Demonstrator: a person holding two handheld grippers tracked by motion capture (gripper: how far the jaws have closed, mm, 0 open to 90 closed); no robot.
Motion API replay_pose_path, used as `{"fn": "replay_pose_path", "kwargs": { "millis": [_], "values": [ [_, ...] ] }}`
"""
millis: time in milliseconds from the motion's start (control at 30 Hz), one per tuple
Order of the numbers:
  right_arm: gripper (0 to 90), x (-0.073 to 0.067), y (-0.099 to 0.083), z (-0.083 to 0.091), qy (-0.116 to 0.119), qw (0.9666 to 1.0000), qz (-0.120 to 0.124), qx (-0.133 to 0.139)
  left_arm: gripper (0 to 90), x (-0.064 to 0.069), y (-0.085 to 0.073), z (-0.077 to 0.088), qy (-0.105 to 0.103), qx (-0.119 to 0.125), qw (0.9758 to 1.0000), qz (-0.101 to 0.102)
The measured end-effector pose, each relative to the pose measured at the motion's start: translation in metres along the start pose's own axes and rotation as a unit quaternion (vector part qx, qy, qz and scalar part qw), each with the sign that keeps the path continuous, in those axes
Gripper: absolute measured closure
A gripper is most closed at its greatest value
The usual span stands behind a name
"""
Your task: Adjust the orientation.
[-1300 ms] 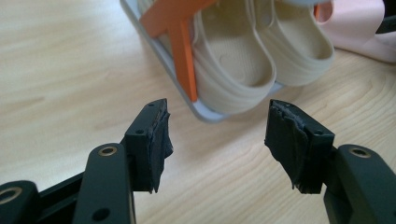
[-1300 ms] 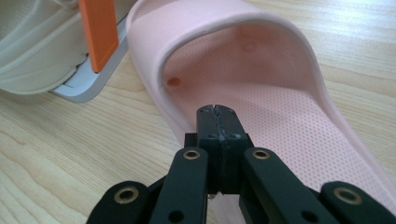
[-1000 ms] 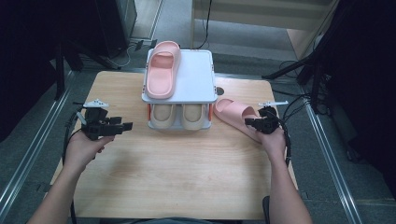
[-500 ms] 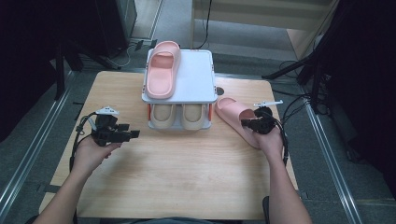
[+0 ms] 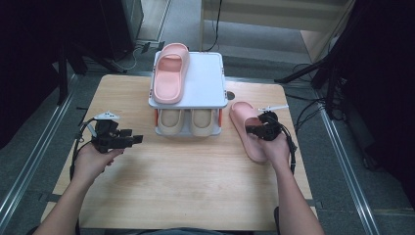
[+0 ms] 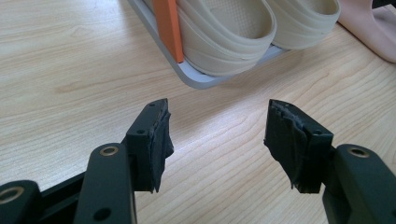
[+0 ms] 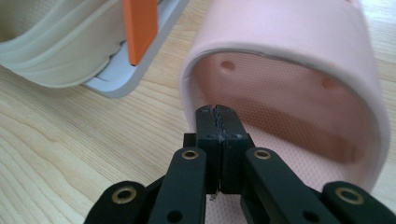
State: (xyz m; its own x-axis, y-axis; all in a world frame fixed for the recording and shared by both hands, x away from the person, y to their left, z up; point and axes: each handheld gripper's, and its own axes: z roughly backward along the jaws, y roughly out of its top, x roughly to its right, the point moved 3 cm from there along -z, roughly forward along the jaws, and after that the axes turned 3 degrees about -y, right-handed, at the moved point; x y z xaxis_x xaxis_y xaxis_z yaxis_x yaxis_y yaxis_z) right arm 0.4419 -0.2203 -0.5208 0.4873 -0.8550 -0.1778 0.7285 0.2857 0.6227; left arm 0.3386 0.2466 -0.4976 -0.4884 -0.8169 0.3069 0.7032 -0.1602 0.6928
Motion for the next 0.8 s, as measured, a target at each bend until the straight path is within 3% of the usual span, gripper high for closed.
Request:
{"fn": "replay_pose_path", "kwargs": {
  "millis": [267,400,467,667,800],
  "values": [
    [90.0,-0.009,0.004,-0.007,0.017,0.9996,-0.021,0.004,40.5,0.001,0.0,-0.001,0.0,-0.002,1.0,-0.004],
    [89.7,-0.008,0.004,-0.005,0.018,0.9996,-0.02,0.007,40.5,0.0,0.001,-0.002,0.0,0.0,1.0,-0.005],
    [88.9,-0.007,0.003,0.003,0.007,0.9998,-0.015,0.014,40.6,0.0,0.004,-0.004,-0.004,0.002,1.0,-0.004],
    [85.0,-0.003,-0.001,0.021,0.003,0.9986,-0.019,0.05,40.6,0.0,0.009,-0.009,-0.007,-0.001,0.9999,-0.009],
    [77.8,0.003,-0.008,0.035,-0.009,0.997,-0.022,0.074,40.7,0.0,0.015,-0.015,-0.012,-0.003,0.9999,-0.01]
  ]
}}
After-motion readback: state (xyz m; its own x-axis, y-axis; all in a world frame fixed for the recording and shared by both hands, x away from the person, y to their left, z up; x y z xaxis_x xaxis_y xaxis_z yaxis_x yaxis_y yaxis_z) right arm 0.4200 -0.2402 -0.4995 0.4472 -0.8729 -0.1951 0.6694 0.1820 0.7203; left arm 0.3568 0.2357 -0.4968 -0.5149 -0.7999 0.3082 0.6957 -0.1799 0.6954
